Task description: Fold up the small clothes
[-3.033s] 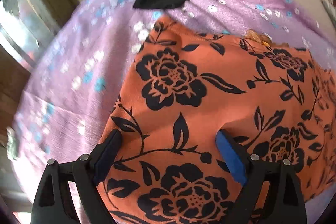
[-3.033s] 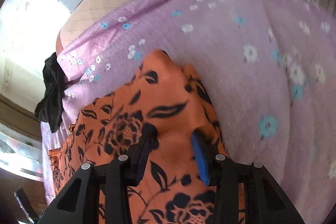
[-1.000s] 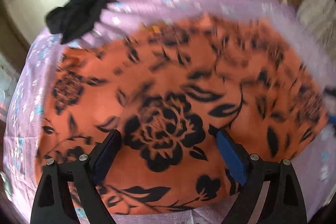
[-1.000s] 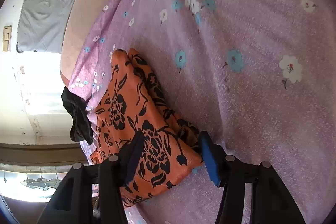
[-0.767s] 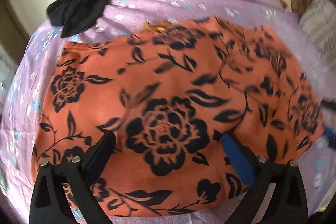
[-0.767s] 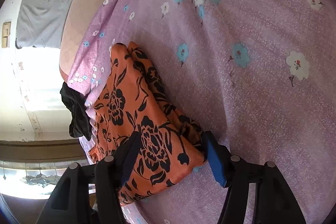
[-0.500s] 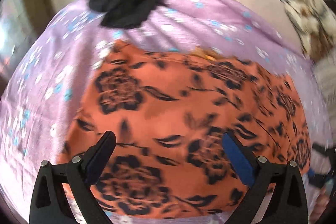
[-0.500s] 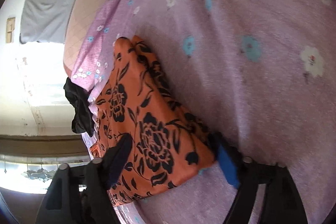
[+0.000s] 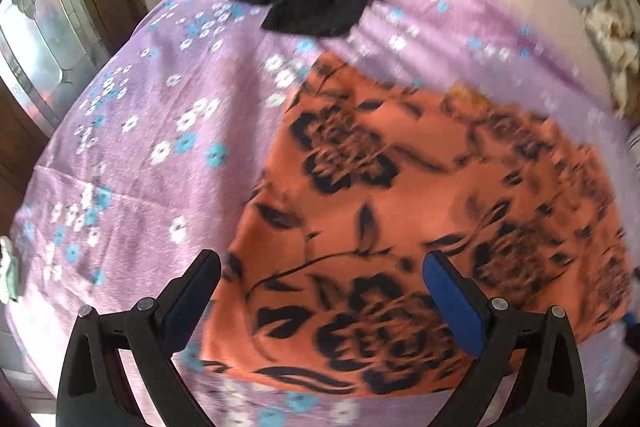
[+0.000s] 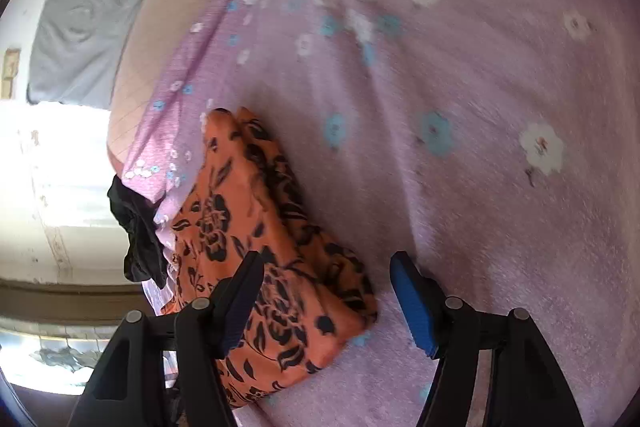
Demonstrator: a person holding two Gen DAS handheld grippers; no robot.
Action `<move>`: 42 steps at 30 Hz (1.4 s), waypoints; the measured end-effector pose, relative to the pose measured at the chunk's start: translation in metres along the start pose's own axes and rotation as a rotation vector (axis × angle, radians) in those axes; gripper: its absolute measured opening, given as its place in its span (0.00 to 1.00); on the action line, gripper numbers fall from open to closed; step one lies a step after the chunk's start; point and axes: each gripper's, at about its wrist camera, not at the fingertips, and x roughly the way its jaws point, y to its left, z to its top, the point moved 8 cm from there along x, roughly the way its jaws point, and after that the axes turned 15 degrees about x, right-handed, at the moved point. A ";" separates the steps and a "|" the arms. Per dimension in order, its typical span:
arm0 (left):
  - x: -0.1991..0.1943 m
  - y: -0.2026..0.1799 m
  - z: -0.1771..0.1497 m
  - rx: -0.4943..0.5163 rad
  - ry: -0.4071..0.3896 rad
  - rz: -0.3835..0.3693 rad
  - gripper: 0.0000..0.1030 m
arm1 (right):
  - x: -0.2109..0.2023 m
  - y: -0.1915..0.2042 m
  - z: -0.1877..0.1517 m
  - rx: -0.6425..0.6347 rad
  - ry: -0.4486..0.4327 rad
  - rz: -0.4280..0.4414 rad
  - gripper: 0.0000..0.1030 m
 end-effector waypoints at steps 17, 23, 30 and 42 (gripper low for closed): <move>-0.017 0.059 -0.107 -0.427 0.105 -0.235 0.97 | 0.020 0.002 -0.042 0.040 0.082 0.145 0.68; -0.021 0.043 -0.099 -0.397 0.070 -0.257 0.87 | 0.035 0.019 -0.040 -0.033 -0.027 0.132 0.53; -0.012 0.059 -0.084 -0.458 0.039 -0.253 0.86 | 0.033 0.026 -0.041 -0.062 -0.133 0.068 0.22; 0.006 0.070 -0.064 -0.510 0.067 -0.342 0.85 | -0.001 0.108 -0.111 -0.331 -0.219 0.183 0.18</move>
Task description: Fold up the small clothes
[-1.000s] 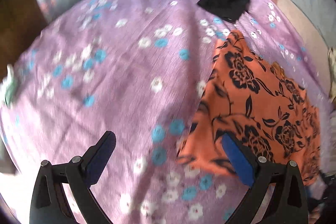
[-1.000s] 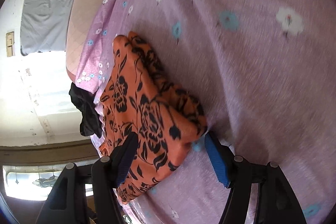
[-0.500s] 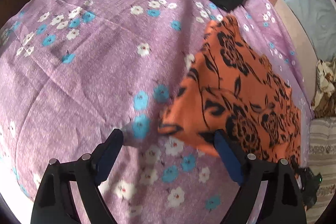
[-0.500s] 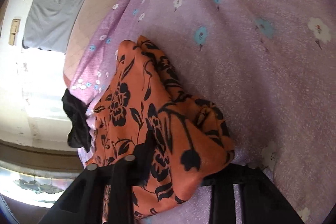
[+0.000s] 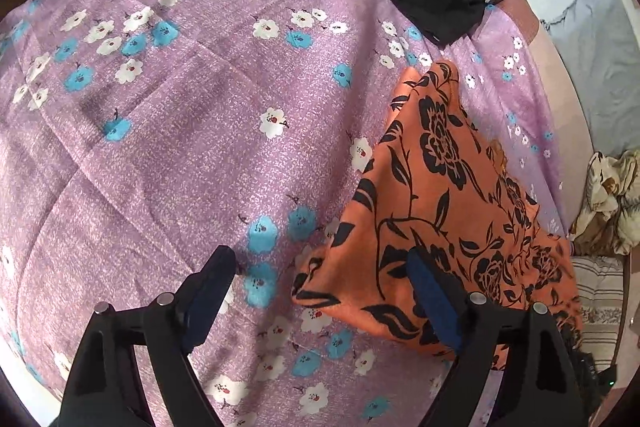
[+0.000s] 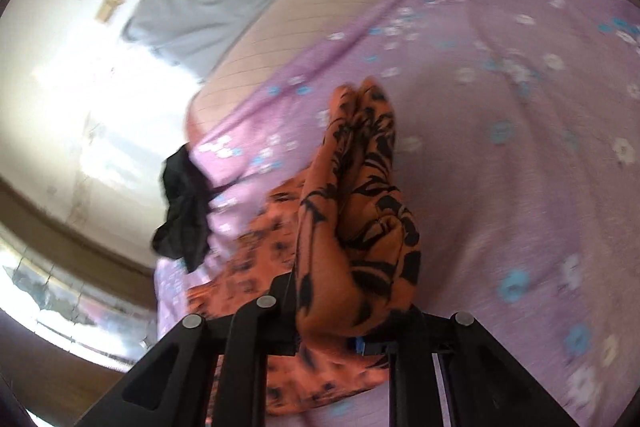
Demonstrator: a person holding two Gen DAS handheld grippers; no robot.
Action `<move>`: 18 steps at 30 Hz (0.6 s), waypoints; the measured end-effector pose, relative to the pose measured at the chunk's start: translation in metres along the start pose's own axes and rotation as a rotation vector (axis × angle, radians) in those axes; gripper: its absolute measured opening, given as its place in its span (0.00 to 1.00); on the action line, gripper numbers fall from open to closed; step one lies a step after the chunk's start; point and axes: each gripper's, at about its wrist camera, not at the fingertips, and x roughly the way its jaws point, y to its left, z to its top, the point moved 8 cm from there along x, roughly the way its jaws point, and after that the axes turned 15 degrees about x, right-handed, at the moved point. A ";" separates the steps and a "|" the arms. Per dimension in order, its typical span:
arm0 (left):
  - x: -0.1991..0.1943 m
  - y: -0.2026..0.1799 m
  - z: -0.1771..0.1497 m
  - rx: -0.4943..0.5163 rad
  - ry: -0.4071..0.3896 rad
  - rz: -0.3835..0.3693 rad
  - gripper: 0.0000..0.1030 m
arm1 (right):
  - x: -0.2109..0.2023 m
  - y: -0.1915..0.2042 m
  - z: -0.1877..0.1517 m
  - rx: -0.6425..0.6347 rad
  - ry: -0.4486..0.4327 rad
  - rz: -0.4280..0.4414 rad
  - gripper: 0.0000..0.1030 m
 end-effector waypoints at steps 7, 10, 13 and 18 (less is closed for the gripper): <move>-0.018 0.022 0.015 -0.039 -0.026 -0.009 0.85 | 0.019 0.078 -0.047 -0.135 0.066 0.030 0.18; -0.025 0.038 0.021 -0.055 -0.041 0.039 0.85 | 0.028 0.102 -0.067 -0.172 0.102 0.040 0.18; -0.028 0.051 0.026 -0.078 -0.043 0.045 0.85 | 0.040 0.128 -0.092 -0.191 0.149 0.063 0.18; -0.040 0.088 0.029 -0.161 -0.075 0.070 0.85 | 0.074 0.156 -0.150 -0.254 0.236 0.045 0.18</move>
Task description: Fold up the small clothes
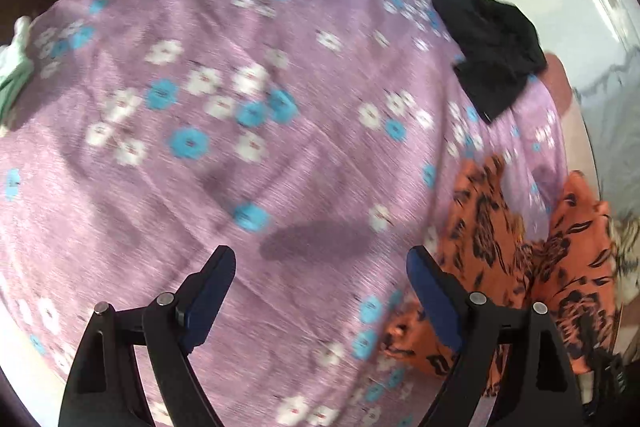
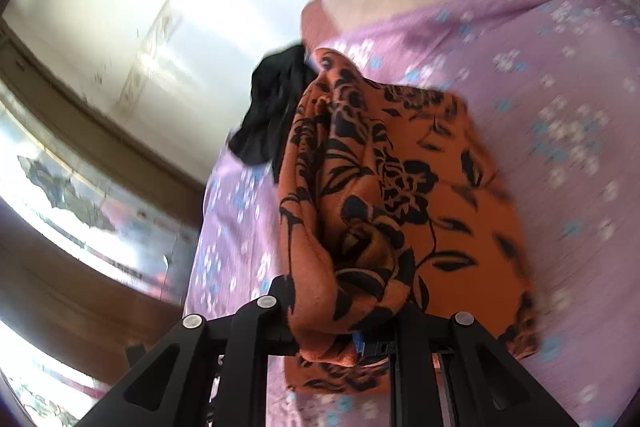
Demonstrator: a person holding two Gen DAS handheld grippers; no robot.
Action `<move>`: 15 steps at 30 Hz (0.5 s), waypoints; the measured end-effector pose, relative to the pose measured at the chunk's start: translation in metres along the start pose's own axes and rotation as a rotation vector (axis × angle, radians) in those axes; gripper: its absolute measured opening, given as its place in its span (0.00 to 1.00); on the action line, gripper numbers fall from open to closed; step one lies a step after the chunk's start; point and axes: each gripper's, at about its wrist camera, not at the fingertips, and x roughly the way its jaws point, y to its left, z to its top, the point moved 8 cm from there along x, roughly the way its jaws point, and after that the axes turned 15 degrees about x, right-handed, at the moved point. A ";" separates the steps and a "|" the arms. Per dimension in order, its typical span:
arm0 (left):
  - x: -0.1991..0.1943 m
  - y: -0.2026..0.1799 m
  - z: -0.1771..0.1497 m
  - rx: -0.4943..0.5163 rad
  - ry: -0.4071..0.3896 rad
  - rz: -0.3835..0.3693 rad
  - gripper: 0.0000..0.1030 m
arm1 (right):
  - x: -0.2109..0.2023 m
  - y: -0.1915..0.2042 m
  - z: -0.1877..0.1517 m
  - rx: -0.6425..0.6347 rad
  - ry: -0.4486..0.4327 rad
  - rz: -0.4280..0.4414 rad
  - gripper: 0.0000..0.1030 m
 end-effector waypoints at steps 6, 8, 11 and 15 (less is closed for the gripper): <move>-0.007 0.031 0.007 -0.065 -0.018 0.016 0.85 | 0.062 -0.006 -0.054 0.014 0.170 -0.068 0.19; -0.009 0.037 0.009 -0.070 -0.023 0.018 0.85 | 0.075 -0.013 -0.065 0.014 0.200 -0.093 0.22; -0.012 0.037 0.012 -0.061 -0.033 0.022 0.85 | 0.077 -0.018 -0.071 0.040 0.220 -0.055 0.35; -0.020 0.037 0.017 -0.054 -0.069 0.018 0.85 | 0.081 -0.013 -0.093 0.083 0.357 0.086 0.58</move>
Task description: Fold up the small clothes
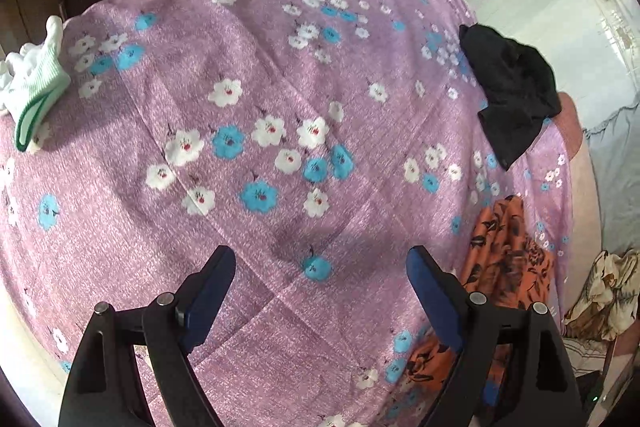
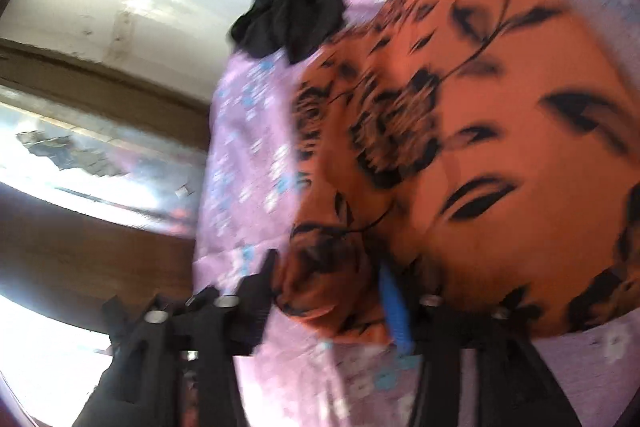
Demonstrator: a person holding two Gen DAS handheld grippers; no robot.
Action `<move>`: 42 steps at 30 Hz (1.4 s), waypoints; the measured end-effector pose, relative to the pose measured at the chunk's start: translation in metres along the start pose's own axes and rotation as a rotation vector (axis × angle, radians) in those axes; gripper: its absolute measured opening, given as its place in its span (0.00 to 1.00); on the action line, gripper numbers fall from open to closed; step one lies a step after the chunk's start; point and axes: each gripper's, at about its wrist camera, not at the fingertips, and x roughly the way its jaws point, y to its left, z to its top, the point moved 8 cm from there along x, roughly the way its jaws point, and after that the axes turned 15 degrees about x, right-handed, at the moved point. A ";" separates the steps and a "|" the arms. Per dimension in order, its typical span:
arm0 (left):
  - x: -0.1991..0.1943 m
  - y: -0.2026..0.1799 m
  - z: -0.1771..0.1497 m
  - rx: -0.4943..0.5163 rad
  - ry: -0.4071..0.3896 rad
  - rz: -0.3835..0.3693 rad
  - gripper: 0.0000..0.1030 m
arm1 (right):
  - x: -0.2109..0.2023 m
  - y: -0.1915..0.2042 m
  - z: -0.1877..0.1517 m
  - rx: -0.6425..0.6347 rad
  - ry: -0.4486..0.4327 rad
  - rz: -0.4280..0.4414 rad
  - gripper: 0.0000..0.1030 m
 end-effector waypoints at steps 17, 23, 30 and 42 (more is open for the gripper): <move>-0.016 -0.164 -0.023 0.483 -0.170 -0.120 0.85 | -0.118 -0.056 0.068 0.009 -0.248 -0.019 0.39; 0.035 -0.156 -0.039 0.526 -0.001 0.083 0.85 | -0.096 -0.096 0.054 -0.013 -0.174 -0.147 0.26; 0.052 -0.131 -0.040 0.493 0.065 0.120 0.87 | -0.091 -0.095 0.055 -0.073 -0.064 -0.248 0.22; 0.058 -0.133 -0.044 0.530 0.071 0.119 0.88 | -0.064 -0.029 0.175 -0.089 -0.274 -0.265 0.24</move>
